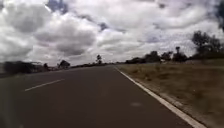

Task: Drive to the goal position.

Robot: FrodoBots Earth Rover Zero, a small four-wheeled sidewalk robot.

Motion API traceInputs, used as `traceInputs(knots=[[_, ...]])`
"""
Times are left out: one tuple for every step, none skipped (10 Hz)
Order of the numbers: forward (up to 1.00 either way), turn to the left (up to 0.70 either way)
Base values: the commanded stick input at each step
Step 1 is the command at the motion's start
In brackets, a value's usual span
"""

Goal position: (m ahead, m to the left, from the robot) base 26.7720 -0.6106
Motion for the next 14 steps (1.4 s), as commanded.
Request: traceInputs(knots=[[0.80, 0.00], [0.80, 0.00], [0.80, 0.00], [0.80, 0.00], [0.80, 0.00], [0.80, 0.00], [0.80, 0.00], [0.80, -0.03], [0.80, -0.23], [0.79, -0.28], [0.78, -0.31], [0.78, -0.17], [0.78, -0.02], [0.78, 0.00]])
